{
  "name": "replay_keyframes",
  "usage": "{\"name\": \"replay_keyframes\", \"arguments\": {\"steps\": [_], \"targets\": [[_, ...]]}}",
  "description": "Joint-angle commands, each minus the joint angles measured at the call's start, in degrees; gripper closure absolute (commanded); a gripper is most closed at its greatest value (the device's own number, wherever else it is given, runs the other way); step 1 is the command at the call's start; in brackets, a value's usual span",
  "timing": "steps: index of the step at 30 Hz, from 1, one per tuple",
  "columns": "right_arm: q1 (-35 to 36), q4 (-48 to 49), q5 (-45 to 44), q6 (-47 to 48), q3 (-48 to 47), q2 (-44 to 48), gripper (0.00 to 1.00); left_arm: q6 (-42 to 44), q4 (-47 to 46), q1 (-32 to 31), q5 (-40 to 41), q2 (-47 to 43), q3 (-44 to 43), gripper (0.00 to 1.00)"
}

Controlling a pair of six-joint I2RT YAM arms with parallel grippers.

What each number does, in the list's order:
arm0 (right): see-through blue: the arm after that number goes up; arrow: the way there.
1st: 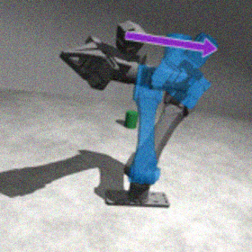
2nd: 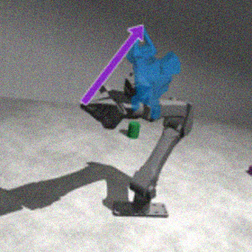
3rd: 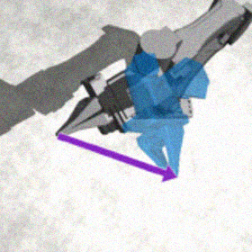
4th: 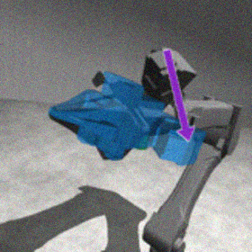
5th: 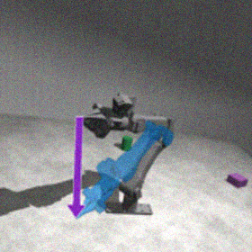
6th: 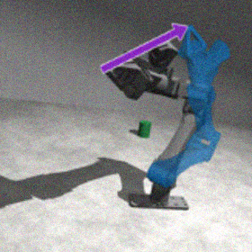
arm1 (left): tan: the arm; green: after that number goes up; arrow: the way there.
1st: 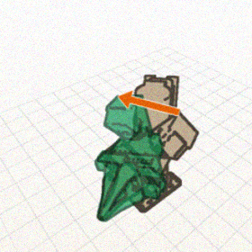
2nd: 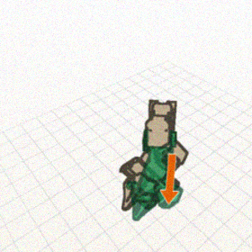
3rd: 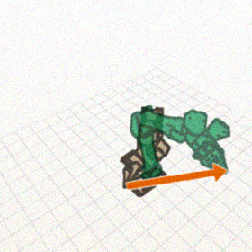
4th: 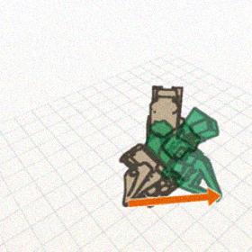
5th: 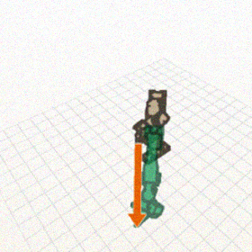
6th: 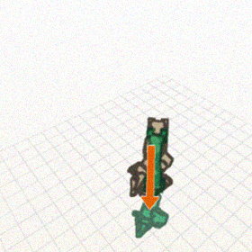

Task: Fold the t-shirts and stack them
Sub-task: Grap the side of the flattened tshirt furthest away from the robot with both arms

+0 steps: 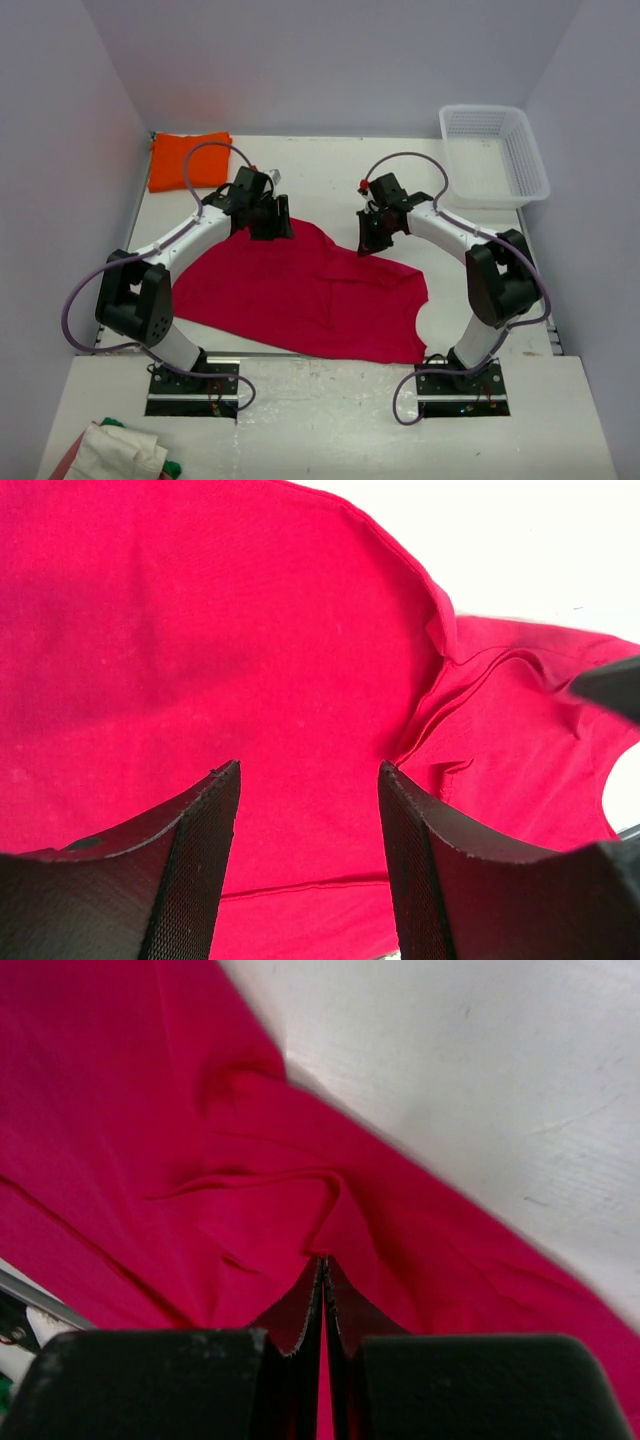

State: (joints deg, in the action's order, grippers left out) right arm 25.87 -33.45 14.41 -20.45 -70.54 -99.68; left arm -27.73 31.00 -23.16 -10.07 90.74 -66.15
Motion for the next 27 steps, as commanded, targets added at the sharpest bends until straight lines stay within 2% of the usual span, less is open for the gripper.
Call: {"name": "replay_keyframes", "arguments": {"steps": [1,10,11,14,16,19,22,27], "targets": [[2.2,-0.7,-1.1,-1.8,2.8,2.2,1.00,1.6,-0.1,0.0,-0.9,-1.8,-2.0,0.41],[3.3,2.4,-3.6,-3.2,7.5,2.6,0.99,2.2,-0.2,0.4,-2.2,-1.5,-2.1,0.41],[3.3,2.6,-4.0,-3.1,7.6,2.4,0.93,2.2,-0.3,0.5,-2.4,-1.6,-2.1,0.41],[3.2,2.8,-5.7,-2.6,7.6,1.3,0.85,2.3,-0.5,0.6,-2.9,-1.6,-1.8,0.41],[3.3,2.8,-5.8,-2.1,7.5,0.8,0.72,2.5,-0.7,0.5,-3.3,-1.5,-1.4,0.41],[3.4,2.8,-5.5,-2.0,7.7,1.3,0.62,2.5,-0.9,0.7,-3.6,-1.7,-1.0,0.41],[3.5,3.2,-4.7,-1.9,8.1,2.4,0.56,2.5,-1.4,0.8,-4.3,-1.6,-0.4,0.41],[3.7,3.2,-3.8,-2.1,8.5,2.7,0.55,2.4,-1.6,1.1,-5.5,-1.7,-0.4,0.41]]}}
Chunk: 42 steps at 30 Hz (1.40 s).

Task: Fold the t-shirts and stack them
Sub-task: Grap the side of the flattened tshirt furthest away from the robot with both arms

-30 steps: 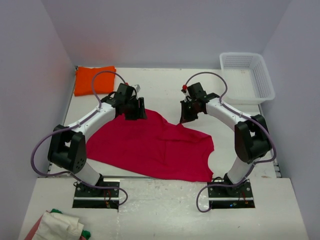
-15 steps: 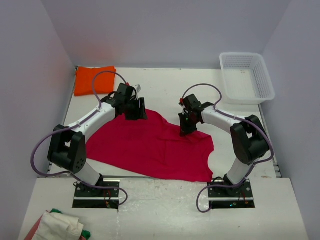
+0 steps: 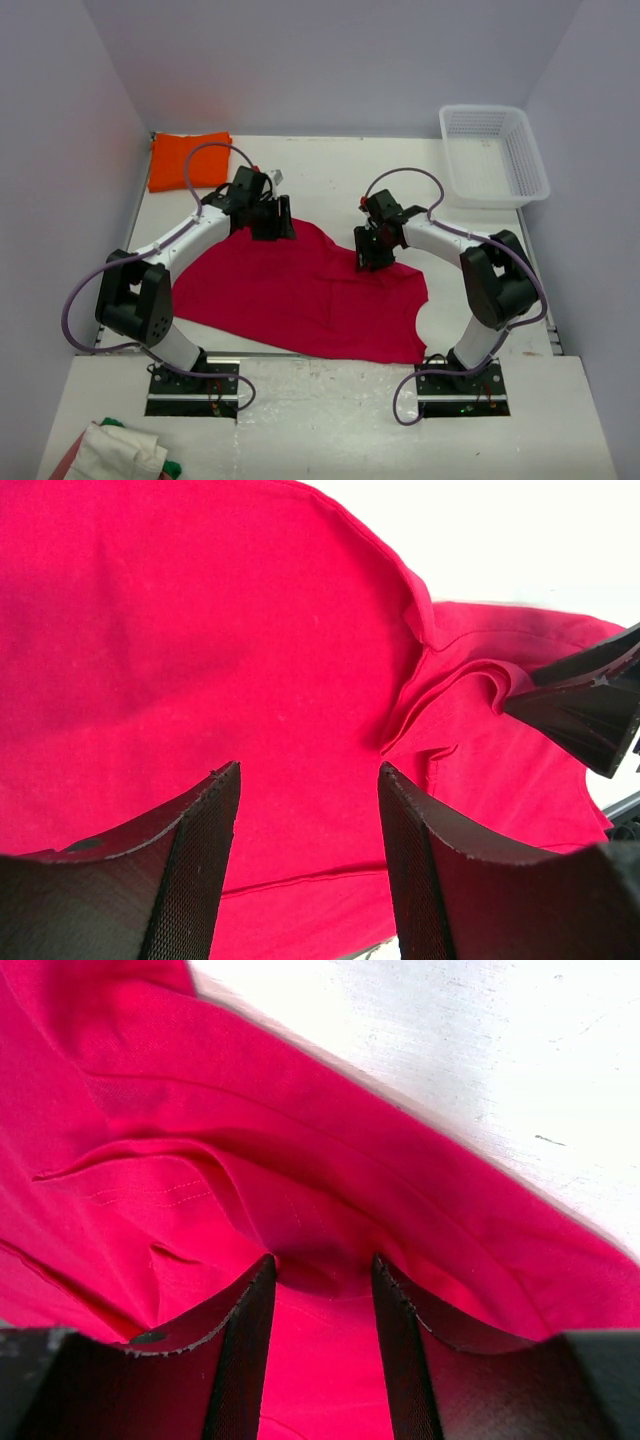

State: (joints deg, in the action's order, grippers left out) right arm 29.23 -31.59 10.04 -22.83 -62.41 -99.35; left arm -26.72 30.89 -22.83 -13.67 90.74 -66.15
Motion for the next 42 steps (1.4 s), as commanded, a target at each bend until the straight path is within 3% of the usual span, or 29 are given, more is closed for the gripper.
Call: {"name": "replay_keyframes", "arguments": {"steps": [1,21,25,26,32,36,42], "targets": [[0.7,1.6,0.8,0.2,0.4,2.4,0.56,1.4,-1.6,0.8,-1.9,-1.9,-0.4,0.41],[4.1,-2.9,-10.0,1.2,-1.9,-1.8,0.63,1.8,-2.5,1.4,-4.4,-2.2,1.3,0.41],[4.5,-2.7,-10.0,1.2,-2.2,-3.0,0.76,1.8,-2.8,1.6,-5.1,-2.0,1.5,0.41],[4.7,-2.6,-10.0,1.1,-2.4,-3.3,0.83,1.8,-2.9,1.6,-5.2,-2.0,1.5,0.41],[5.1,-3.6,-11.5,0.8,-4.1,-2.3,0.97,1.9,-3.0,1.7,-5.2,-1.9,2.3,0.41],[5.4,-6.5,-12.6,0.7,-6.7,1.3,1.00,1.0,-2.1,1.8,-3.0,-2.1,2.0,0.41],[5.4,-9.1,-12.5,0.5,-9.4,4.7,1.00,-2.0,2.6,4.4,7.9,-1.6,-2.0,0.40]]}}
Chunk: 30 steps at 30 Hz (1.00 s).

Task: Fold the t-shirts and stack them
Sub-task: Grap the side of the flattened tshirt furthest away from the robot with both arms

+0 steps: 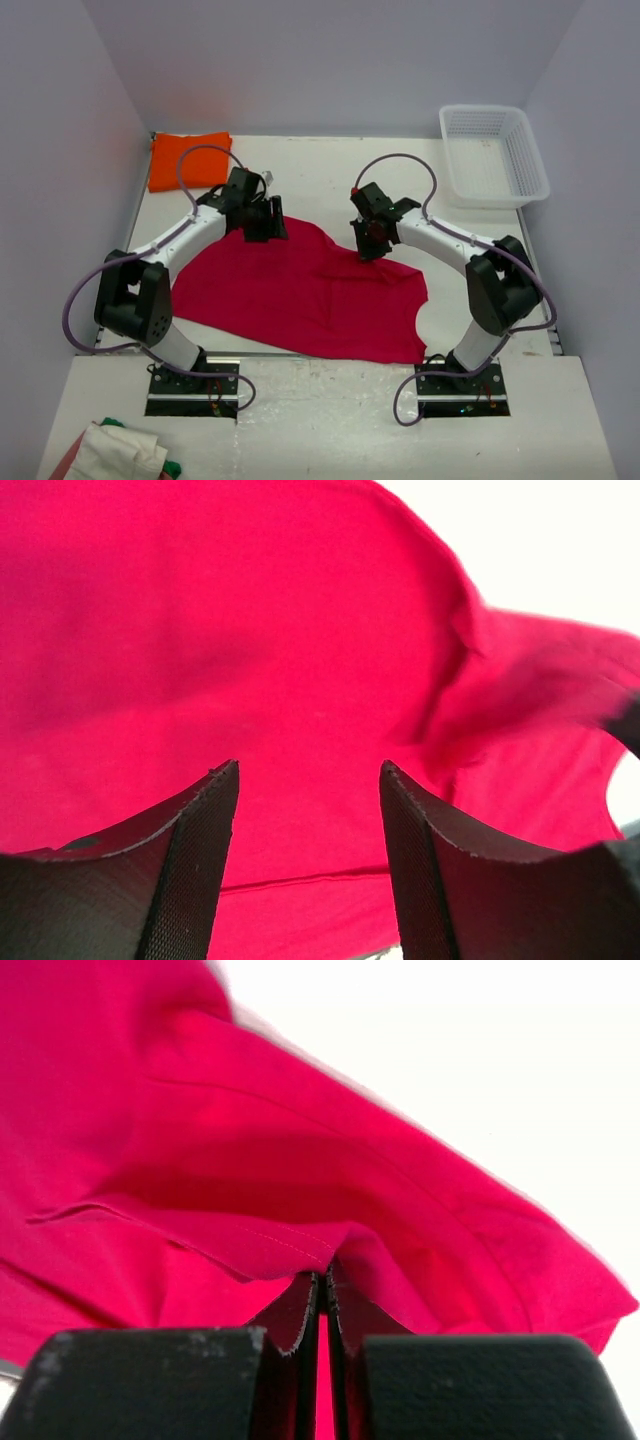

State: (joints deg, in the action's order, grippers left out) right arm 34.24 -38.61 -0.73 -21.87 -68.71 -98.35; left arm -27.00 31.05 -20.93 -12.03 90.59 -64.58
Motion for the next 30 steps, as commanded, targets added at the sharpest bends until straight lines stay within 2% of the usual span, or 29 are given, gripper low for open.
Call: {"name": "replay_keyframes", "arguments": {"steps": [1,4,9,15,18,20,28,30], "targets": [[0.4,-2.1,-1.9,-0.5,-3.2,4.0,1.00,-2.3,2.6,3.4,6.8,-1.2,-4.3,0.38],[0.4,-1.6,-0.9,-0.6,-2.8,5.1,1.00,-1.7,3.4,7.4,6.8,1.7,-7.7,0.30],[0.5,-0.8,-0.1,-0.4,-2.7,4.9,1.00,-0.7,10.0,12.6,13.6,13.1,-20.3,0.30],[0.7,0.0,0.4,0.4,-2.8,5.4,1.00,0.3,12.6,14.9,16.6,23.3,-30.3,0.30],[0.7,0.5,0.4,0.8,-2.5,5.6,1.00,1.1,13.4,16.2,15.3,27.1,-34.9,0.30],[0.7,0.7,0.4,1.0,-2.1,5.6,1.00,1.1,16.1,16.6,18.2,29.8,-39.4,0.30],[0.7,2.0,2.3,1.2,0.1,5.5,1.00,1.3,19.3,16.5,32.6,33.6,-44.4,0.30],[0.7,2.2,2.6,1.1,0.2,5.6,1.00,1.2,19.9,16.7,33.7,34.2,-44.4,0.30]]}}
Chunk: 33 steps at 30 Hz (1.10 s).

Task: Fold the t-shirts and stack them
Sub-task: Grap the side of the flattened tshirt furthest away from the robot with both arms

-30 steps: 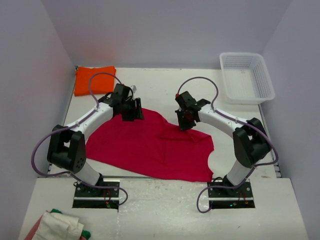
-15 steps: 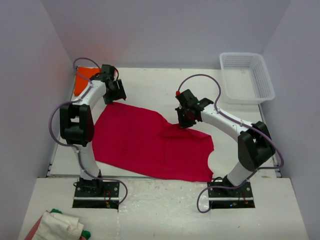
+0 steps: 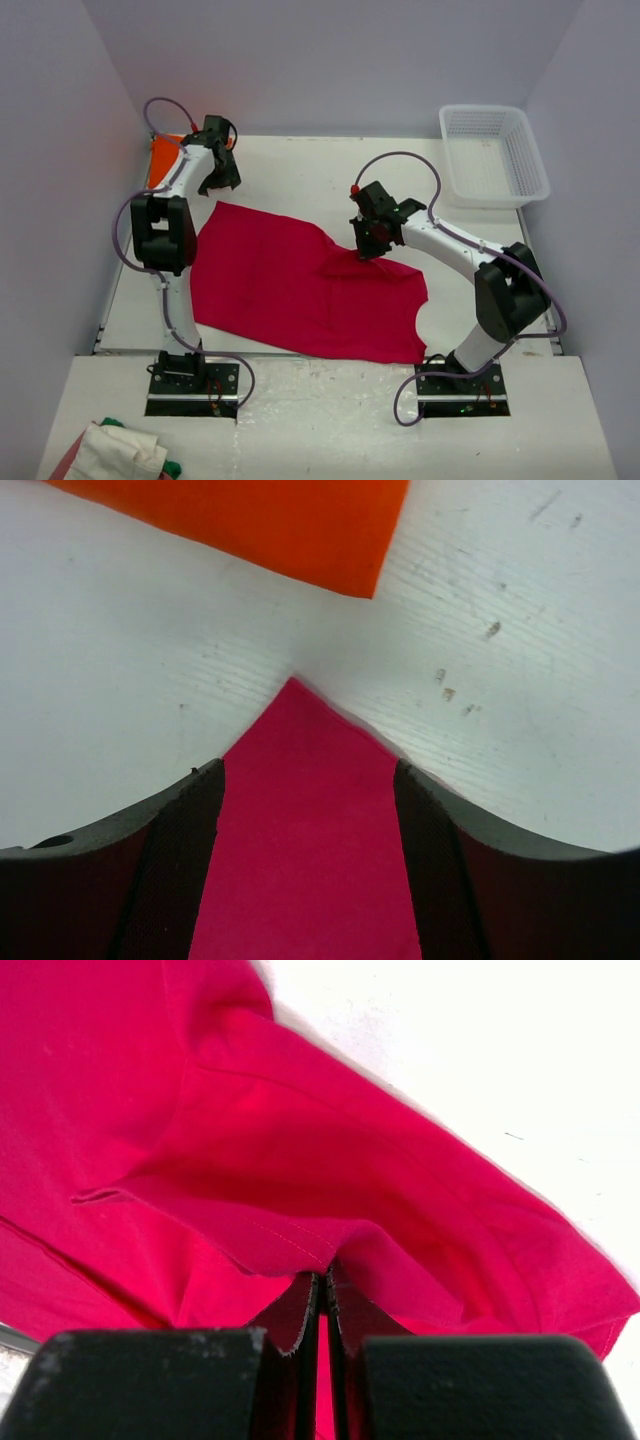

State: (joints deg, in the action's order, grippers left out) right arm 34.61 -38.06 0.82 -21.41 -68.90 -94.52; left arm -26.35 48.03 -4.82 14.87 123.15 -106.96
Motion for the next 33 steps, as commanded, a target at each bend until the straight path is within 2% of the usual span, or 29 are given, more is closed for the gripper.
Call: {"name": "replay_keyframes", "arguments": {"steps": [1,21,33], "targets": [[0.4,1.8,1.1,0.7,0.4,1.9,1.00,0.5,2.9,0.6,6.7,2.2,-2.0,0.31],[0.3,2.2,1.4,0.6,2.3,2.6,1.00,0.5,3.6,2.6,0.9,10.3,-8.5,0.35],[0.2,2.6,2.2,0.2,1.7,1.9,1.00,0.2,1.5,2.5,-1.6,9.4,-4.4,0.40]]}}
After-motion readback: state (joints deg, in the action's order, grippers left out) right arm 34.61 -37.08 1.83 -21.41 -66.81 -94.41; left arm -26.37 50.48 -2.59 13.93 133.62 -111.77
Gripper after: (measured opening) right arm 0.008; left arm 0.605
